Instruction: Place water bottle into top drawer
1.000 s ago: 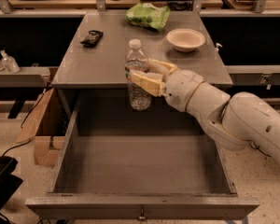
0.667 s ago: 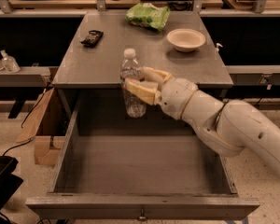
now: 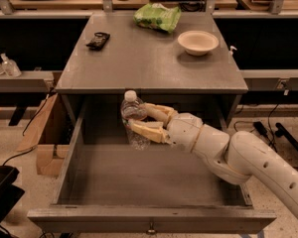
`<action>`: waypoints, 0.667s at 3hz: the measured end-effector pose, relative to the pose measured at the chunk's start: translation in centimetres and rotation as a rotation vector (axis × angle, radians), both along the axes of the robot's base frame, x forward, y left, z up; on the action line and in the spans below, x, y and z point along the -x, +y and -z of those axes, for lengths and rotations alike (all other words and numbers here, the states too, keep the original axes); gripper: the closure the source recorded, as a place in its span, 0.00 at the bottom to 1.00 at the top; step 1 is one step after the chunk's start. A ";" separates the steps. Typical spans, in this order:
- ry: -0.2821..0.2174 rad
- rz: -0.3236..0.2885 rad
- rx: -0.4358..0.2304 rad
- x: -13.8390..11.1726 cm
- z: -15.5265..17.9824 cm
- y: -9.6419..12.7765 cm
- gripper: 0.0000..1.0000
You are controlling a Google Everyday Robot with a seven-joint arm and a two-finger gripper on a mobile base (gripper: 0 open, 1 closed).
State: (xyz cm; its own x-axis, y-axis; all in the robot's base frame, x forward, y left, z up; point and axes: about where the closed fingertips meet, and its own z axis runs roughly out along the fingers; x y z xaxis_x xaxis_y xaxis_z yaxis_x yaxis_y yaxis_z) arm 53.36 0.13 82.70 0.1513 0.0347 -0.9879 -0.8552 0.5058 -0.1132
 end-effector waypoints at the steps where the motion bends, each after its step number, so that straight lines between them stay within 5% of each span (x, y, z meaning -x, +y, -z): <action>1: -0.020 -0.060 0.010 0.5 1.8 0.8 1.00; 2: -0.020 -0.105 0.010 0.2 3.5 1.8 1.00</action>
Offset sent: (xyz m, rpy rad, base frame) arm 0.0024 0.0275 -0.0569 -0.0093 -0.0182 0.1547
